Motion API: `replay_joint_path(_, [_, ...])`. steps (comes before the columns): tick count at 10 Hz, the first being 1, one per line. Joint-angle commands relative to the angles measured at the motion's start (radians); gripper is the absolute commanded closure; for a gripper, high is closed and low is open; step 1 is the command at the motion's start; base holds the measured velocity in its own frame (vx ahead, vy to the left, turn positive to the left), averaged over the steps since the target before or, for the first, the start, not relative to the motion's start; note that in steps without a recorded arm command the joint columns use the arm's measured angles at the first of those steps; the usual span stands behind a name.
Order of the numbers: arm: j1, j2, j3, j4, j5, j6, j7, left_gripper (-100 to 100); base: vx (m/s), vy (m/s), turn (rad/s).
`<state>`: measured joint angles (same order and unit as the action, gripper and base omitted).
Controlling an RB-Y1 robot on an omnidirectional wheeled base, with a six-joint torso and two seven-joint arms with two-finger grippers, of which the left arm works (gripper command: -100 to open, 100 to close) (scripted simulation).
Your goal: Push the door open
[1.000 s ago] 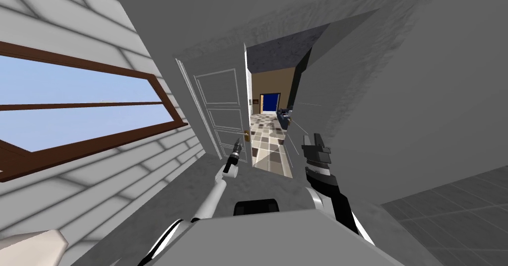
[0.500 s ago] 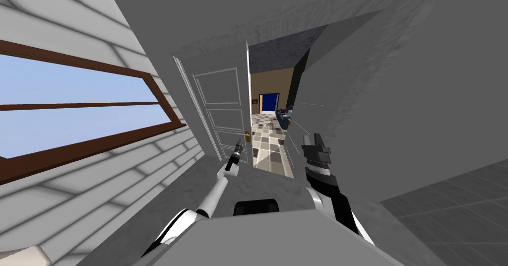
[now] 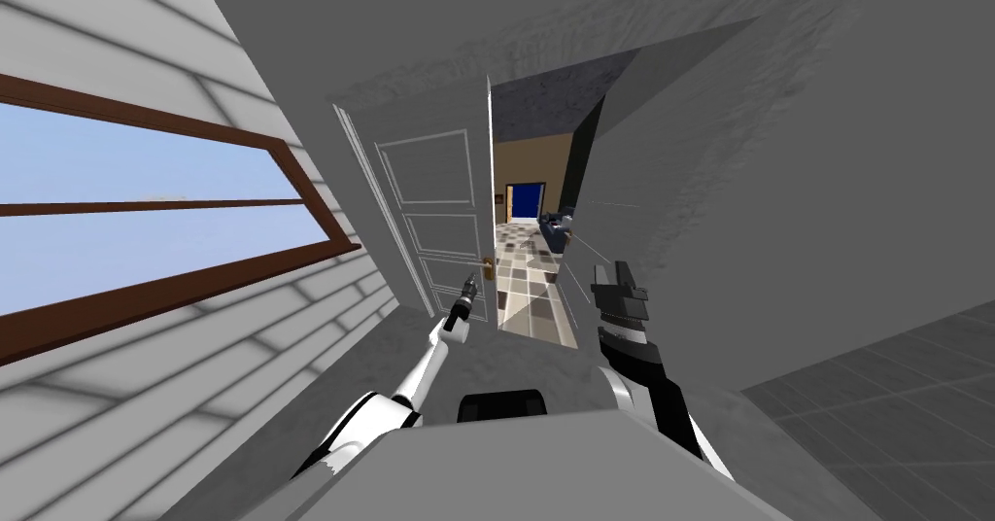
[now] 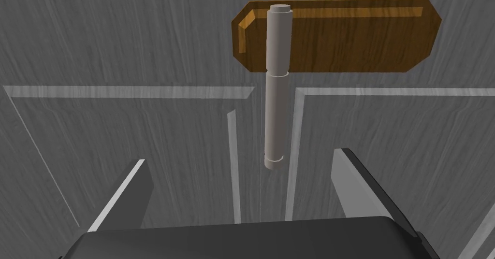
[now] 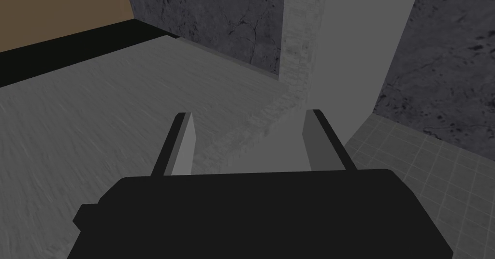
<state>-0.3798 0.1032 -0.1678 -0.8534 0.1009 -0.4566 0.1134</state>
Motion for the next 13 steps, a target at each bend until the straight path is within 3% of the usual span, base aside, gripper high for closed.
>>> replay_joint_path(1, [-0.025,-0.002,-0.003,0.044,0.000,-0.002,0.000,-100,0.030,0.070,-0.034])
replay_joint_path(7, [-0.098,-0.003,-0.015,0.166,-0.001,0.000,0.002,-100,0.031,0.077,-0.037])
replay_joint_path(13, [-0.096,-0.003,0.000,0.169,0.001,-0.005,-0.004,-100,0.151,-0.029,-0.022])
